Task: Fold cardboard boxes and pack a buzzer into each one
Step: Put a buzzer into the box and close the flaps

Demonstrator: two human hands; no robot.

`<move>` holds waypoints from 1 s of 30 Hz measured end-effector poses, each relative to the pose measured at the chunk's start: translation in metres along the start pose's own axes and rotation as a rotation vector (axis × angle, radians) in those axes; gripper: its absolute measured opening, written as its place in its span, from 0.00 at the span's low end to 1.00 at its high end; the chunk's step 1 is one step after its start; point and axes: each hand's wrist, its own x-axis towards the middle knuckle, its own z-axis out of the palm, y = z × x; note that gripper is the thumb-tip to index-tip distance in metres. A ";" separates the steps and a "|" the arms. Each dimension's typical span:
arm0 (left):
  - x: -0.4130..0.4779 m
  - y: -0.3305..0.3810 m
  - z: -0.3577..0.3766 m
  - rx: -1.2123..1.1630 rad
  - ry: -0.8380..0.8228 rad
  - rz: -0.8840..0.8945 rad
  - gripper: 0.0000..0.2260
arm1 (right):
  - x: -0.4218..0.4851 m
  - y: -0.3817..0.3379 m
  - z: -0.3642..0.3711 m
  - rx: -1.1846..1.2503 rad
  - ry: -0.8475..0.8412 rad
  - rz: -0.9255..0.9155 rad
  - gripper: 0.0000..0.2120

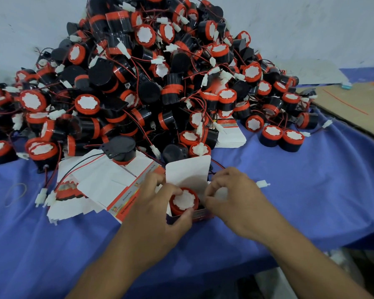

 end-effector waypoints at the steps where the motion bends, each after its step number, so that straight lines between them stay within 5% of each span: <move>1: 0.000 0.000 0.000 0.002 0.006 0.005 0.20 | 0.003 -0.001 0.001 0.019 0.015 0.025 0.13; 13: 0.000 0.002 0.001 0.003 0.028 0.016 0.15 | 0.002 -0.005 -0.001 -0.271 0.077 -0.142 0.02; 20: -0.001 0.008 0.005 0.019 0.129 0.003 0.13 | 0.005 -0.004 -0.014 -0.252 -0.016 -0.229 0.11; 27: -0.004 0.009 0.013 -0.091 0.314 -0.006 0.31 | -0.001 0.001 -0.027 -0.278 -0.209 -0.222 0.12; 30: -0.004 0.009 0.016 -0.042 0.309 0.054 0.23 | -0.004 0.003 -0.022 -0.229 -0.182 -0.205 0.10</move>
